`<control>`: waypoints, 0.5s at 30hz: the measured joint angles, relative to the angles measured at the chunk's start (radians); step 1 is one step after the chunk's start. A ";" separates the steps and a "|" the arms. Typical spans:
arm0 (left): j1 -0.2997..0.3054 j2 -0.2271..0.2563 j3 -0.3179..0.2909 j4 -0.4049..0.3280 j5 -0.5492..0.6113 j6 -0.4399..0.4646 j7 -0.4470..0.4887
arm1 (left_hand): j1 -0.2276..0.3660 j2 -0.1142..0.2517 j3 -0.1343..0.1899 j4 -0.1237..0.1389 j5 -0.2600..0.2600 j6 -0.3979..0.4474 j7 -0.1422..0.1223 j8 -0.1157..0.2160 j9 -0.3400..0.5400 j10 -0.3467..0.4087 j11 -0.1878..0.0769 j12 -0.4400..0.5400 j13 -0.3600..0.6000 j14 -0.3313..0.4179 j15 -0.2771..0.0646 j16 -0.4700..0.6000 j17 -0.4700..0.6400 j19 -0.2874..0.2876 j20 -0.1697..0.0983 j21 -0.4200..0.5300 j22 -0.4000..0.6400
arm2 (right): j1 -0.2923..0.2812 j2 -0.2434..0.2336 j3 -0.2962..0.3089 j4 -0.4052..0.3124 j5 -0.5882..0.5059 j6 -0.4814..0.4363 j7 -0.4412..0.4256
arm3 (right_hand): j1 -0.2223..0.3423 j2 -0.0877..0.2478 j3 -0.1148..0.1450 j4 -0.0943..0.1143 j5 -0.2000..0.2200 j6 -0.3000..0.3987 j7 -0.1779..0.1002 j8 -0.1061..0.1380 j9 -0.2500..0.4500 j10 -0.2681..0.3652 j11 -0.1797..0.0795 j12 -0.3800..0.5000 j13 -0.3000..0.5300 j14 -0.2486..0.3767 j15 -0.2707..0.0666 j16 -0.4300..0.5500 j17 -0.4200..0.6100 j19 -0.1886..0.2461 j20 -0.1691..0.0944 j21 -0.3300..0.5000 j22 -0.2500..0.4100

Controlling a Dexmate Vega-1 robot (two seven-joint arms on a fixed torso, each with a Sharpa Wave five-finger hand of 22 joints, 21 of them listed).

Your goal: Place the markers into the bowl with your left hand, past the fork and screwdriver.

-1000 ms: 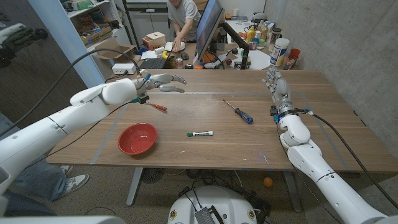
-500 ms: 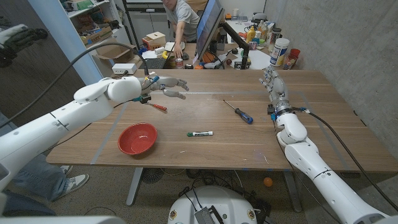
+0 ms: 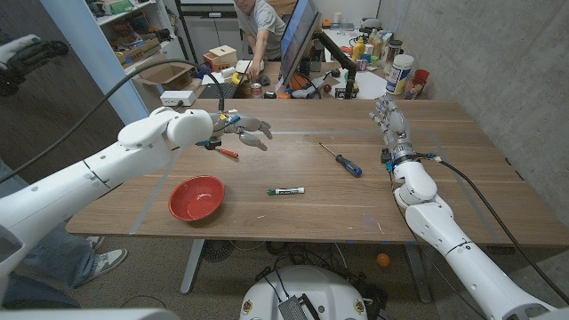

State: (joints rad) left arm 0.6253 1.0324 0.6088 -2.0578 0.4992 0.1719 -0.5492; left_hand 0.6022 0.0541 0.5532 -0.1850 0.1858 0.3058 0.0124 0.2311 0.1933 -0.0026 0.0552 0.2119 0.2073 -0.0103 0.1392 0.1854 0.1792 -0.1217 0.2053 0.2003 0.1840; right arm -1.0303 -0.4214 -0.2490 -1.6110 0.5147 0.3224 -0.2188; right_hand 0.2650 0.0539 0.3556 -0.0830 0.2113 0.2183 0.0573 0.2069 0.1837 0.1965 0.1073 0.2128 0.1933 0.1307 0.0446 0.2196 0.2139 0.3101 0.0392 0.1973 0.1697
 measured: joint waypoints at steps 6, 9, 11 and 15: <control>0.018 -0.007 0.013 -0.041 0.090 0.034 -0.017 | 0.005 -0.005 -0.003 0.003 0.000 0.001 0.009 0.000 0.000 0.004 0.004 0.000 0.000 0.005 0.005 0.000 0.000 0.004 0.004 0.000 0.000 | 0.006 0.005 -0.003 0.009 0.001 0.003 0.006 | 0.000 0.000 -0.002 -0.002 0.000 0.003 0.003 0.000 0.000 0.000 0.000 0.000 0.000 0.002 0.002 0.000 0.000 0.000 0.000 0.000 0.000; 0.035 -0.008 0.018 -0.065 0.144 0.050 -0.015 | 0.009 -0.009 -0.003 0.003 0.000 0.000 0.019 0.000 0.000 0.008 0.007 0.000 0.000 0.013 0.013 0.006 0.000 0.013 0.002 0.000 0.000 | 0.009 0.007 -0.003 0.013 0.002 0.005 0.012 | 0.000 0.000 -0.002 -0.002 0.000 0.003 0.003 0.000 0.000 0.000 0.000 0.000 0.000 0.002 0.002 0.000 0.000 0.000 0.000 0.000 0.000; 0.047 -0.009 0.020 -0.077 0.183 0.062 -0.008 | 0.013 -0.013 -0.003 0.003 0.000 0.003 0.022 0.000 0.000 0.012 0.012 0.003 0.000 0.013 0.013 0.008 0.000 0.013 0.002 0.000 0.000 | 0.010 0.007 -0.003 0.014 0.002 0.006 0.013 | 0.000 0.000 -0.002 -0.002 0.000 0.003 0.003 0.000 0.000 0.000 0.000 0.000 0.000 0.002 0.002 0.000 0.000 0.000 0.000 0.000 0.000; 0.071 -0.015 0.023 -0.100 0.246 0.084 0.005 | 0.021 -0.021 -0.003 0.003 0.000 0.010 0.029 0.000 0.000 0.015 0.014 0.007 0.000 0.018 0.018 0.008 0.000 0.023 0.002 0.008 0.000 | 0.011 0.007 -0.003 0.016 0.004 0.007 0.017 | 0.000 0.000 -0.002 -0.002 0.000 0.003 0.003 -0.002 0.000 0.000 0.000 0.000 0.000 0.002 0.002 0.000 0.000 0.000 0.000 0.000 0.000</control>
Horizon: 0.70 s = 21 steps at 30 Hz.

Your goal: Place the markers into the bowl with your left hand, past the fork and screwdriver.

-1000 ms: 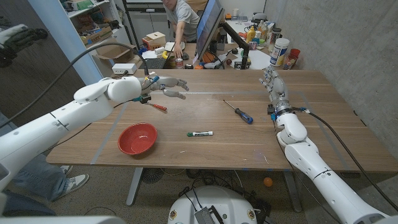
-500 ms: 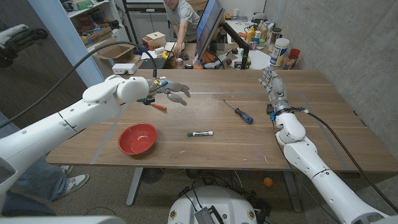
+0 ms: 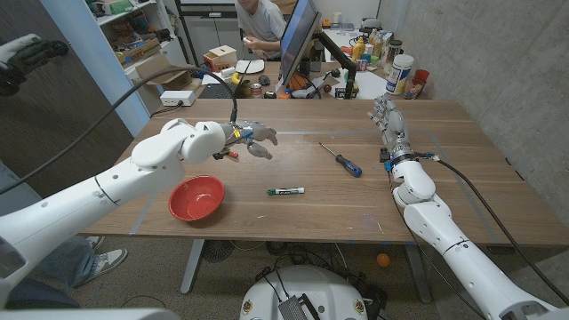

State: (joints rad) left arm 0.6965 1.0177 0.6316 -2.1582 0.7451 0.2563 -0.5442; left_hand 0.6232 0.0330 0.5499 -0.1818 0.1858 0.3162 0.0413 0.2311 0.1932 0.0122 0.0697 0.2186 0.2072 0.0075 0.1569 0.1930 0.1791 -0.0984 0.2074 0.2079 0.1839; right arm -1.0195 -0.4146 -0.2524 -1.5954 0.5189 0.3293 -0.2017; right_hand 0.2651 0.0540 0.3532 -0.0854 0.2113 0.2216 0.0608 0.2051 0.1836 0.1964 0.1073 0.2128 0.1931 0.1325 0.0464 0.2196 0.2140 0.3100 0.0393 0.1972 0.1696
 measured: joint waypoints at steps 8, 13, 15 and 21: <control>0.084 -0.031 -0.003 -0.049 0.061 0.029 0.020 | 0.013 -0.013 -0.003 0.003 0.000 0.009 0.009 0.000 0.000 0.001 0.020 0.005 0.002 0.012 0.004 0.000 0.000 0.011 0.000 0.000 0.000 | 0.000 -0.003 0.001 0.000 0.012 -0.001 0.017 | 0.000 0.000 0.000 0.000 0.000 0.000 0.000 -0.003 0.000 0.000 0.000 0.000 0.000 0.004 0.004 0.000 0.000 0.000 0.000 0.000 0.000; 0.120 -0.046 -0.009 -0.067 0.090 0.055 0.041 | 0.028 -0.019 -0.003 0.003 0.000 0.009 0.009 0.006 0.000 -0.005 0.022 0.005 0.005 0.008 0.008 0.000 0.000 0.015 0.004 0.000 0.000 | 0.003 -0.008 0.001 0.000 0.015 -0.006 0.027 | 0.000 0.000 0.000 0.000 0.000 0.000 0.000 -0.003 0.000 0.000 0.000 0.000 0.000 0.004 0.004 0.000 0.000 0.000 0.000 0.000 0.000; 0.132 -0.054 -0.010 -0.072 0.093 0.059 0.043 | 0.036 -0.020 -0.003 0.003 0.000 0.013 0.013 0.006 0.000 -0.011 0.025 0.005 0.005 0.002 0.013 0.000 0.000 0.015 0.004 0.000 0.000 | 0.003 -0.009 0.001 0.001 0.016 -0.008 0.030 | 0.000 0.000 0.000 0.000 0.000 0.000 0.000 -0.003 0.000 0.001 0.001 0.000 0.000 0.003 0.003 0.000 0.000 0.000 0.000 0.000 0.000; 0.163 -0.080 -0.007 -0.088 0.129 0.102 0.049 | 0.045 -0.030 -0.003 0.003 0.000 0.022 0.022 0.008 0.000 -0.018 0.032 0.005 0.005 -0.003 0.018 0.000 0.005 0.015 0.004 0.000 0.000 | 0.009 -0.011 0.001 0.003 0.020 -0.014 0.041 | -0.007 -0.007 0.000 0.000 0.000 0.000 0.000 -0.003 0.000 0.004 0.004 0.000 0.000 0.007 0.000 0.000 0.000 0.000 0.000 0.000 0.000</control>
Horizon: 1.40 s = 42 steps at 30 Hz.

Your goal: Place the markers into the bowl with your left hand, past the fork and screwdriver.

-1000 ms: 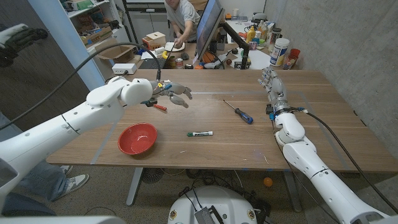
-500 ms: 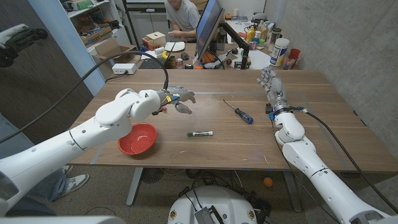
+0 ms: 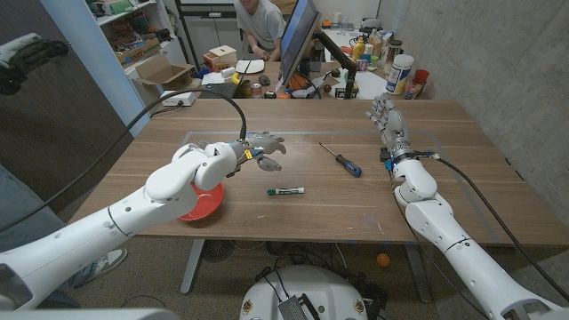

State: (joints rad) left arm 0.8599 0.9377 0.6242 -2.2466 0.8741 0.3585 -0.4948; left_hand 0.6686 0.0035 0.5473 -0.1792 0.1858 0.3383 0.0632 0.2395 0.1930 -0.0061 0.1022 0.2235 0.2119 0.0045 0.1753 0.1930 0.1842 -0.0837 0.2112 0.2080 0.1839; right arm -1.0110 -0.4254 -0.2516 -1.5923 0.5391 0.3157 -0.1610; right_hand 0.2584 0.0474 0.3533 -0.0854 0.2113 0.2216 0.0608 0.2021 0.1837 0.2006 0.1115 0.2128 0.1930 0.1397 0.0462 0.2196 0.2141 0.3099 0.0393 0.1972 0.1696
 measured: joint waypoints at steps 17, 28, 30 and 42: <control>0.049 -0.082 0.051 -0.019 0.094 0.091 -0.036 | 0.038 -0.010 -0.008 0.000 0.000 0.039 0.025 0.012 0.010 0.002 0.048 0.000 0.000 -0.002 0.027 0.000 0.000 0.003 0.003 0.000 0.000 | 0.004 0.004 0.002 0.015 0.013 0.001 0.021 | 0.000 0.000 -0.004 -0.004 0.000 0.007 -0.008 0.000 0.000 0.000 0.000 0.000 0.000 0.005 0.005 0.000 0.000 0.000 0.000 0.000 0.000; 0.052 -0.117 0.086 -0.014 0.153 0.119 -0.094 | 0.068 -0.007 -0.008 0.000 0.000 0.014 0.050 0.007 0.014 -0.018 0.068 -0.006 0.000 -0.026 0.035 -0.006 0.000 0.003 0.003 0.000 0.000 | 0.008 0.008 0.003 0.021 0.018 0.003 0.030 | 0.000 0.000 -0.004 -0.004 0.000 0.007 -0.007 0.000 0.000 0.000 0.000 0.000 0.000 0.005 0.005 0.000 0.000 0.000 0.000 0.000 0.000; 0.052 -0.123 0.092 -0.012 0.164 0.124 -0.101 | 0.072 -0.011 -0.008 0.000 0.000 0.014 0.050 0.007 0.014 -0.022 0.072 -0.006 0.000 -0.026 0.035 -0.006 0.000 0.003 0.003 0.000 0.000 | 0.009 0.009 0.003 0.022 0.018 0.004 0.031 | 0.000 0.000 -0.004 -0.004 0.000 0.007 -0.007 0.000 0.000 0.000 0.000 0.000 0.000 0.005 0.005 0.000 0.000 0.000 0.000 0.000 0.000; 0.052 -0.154 0.121 0.001 0.248 0.134 -0.145 | 0.082 -0.011 -0.012 0.004 0.000 0.012 0.058 0.007 0.019 -0.026 0.075 -0.006 0.000 -0.031 0.040 -0.006 0.000 0.003 0.003 0.000 0.000 | 0.010 0.016 0.003 0.033 0.025 0.011 0.038 | -0.005 0.006 -0.004 -0.004 0.000 0.007 -0.007 0.000 0.000 -0.001 -0.001 0.000 0.000 0.011 0.000 0.000 0.002 0.009 0.002 0.000 0.000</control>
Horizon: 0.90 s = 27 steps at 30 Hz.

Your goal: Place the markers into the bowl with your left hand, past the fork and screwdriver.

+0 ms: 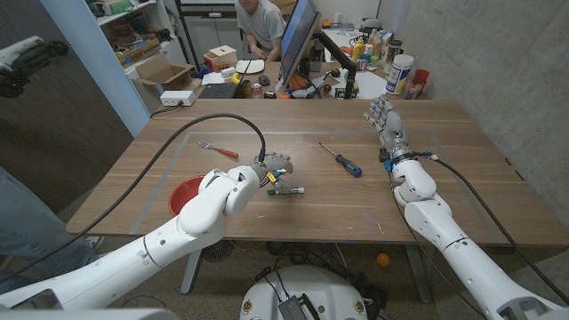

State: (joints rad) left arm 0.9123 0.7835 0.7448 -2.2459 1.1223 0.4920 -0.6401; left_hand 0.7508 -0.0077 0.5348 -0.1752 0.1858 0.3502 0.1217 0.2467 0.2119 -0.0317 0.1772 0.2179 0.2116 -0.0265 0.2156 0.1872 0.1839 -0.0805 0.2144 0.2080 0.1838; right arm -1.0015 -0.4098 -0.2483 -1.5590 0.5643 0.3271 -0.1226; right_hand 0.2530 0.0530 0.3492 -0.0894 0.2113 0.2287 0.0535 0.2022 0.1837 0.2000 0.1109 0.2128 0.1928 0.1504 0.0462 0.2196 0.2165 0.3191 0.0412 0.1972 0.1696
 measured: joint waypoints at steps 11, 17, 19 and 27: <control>0.014 -0.025 0.003 0.010 0.036 -0.002 -0.015 | 0.004 0.004 -0.003 0.003 0.000 0.000 0.000 0.000 0.005 -0.003 0.003 0.000 0.000 -0.005 -0.005 0.000 0.000 0.000 0.000 0.000 0.005 | -0.001 0.007 0.002 0.012 0.007 0.009 0.008 | 0.000 0.000 0.000 0.000 0.000 0.005 -0.005 0.000 0.000 0.006 0.002 -0.004 0.000 0.008 0.000 0.000 0.000 0.000 0.000 0.000 0.000; 0.023 -0.034 0.000 0.014 0.043 -0.007 -0.008 | 0.004 0.004 -0.004 0.004 0.000 0.009 0.002 0.004 0.005 0.005 0.003 0.003 0.000 -0.005 -0.005 0.000 0.000 0.000 0.000 0.000 0.005 | -0.001 0.011 0.003 0.018 0.007 0.013 0.011 | 0.000 0.000 0.000 0.000 0.008 0.005 -0.005 0.000 0.000 0.006 0.002 -0.004 0.000 0.013 0.002 0.000 0.000 0.000 0.000 0.000 0.000; 0.027 -0.037 -0.001 0.016 0.044 -0.007 -0.006 | 0.008 0.008 -0.007 0.007 0.000 0.009 0.002 0.005 0.005 0.005 0.003 0.005 0.000 -0.005 -0.005 0.000 0.000 0.000 0.000 0.000 0.005 | -0.002 0.012 0.003 0.019 0.007 0.015 0.011 | 0.000 0.000 0.000 0.000 0.008 0.005 -0.005 0.000 0.000 0.005 0.002 -0.004 0.000 0.013 0.002 0.000 0.000 0.000 0.000 0.000 0.000; 0.038 -0.047 0.000 0.025 0.062 -0.008 0.004 | 0.008 0.008 -0.007 0.007 0.009 0.015 -0.004 0.008 0.009 0.012 0.000 0.005 0.000 -0.005 -0.005 0.000 0.000 0.000 0.000 0.000 0.005 | -0.008 0.017 0.005 0.028 0.010 0.026 0.014 | 0.000 0.000 0.000 0.000 0.008 0.005 -0.005 0.000 0.000 0.005 0.002 -0.004 0.000 0.013 0.002 0.000 0.000 0.005 0.005 0.000 0.000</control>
State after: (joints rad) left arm 0.9507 0.7362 0.7447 -2.2206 1.1840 0.4845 -0.6359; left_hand 0.7587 0.0002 0.5279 -0.1682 0.1944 0.3649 0.1177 0.2548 0.2211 -0.0200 0.1770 0.2228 0.2115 -0.0316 0.2108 0.1872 0.1838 -0.0805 0.2144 0.2080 0.1886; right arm -1.0097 -0.3929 -0.2432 -1.5313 0.5739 0.3531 -0.1085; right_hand 0.2531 0.0530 0.3492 -0.0894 0.2191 0.2341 0.0482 0.2022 0.1836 0.2055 0.1126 0.2090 0.1927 0.1629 0.0481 0.2196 0.2163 0.3244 0.0466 0.1972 0.1696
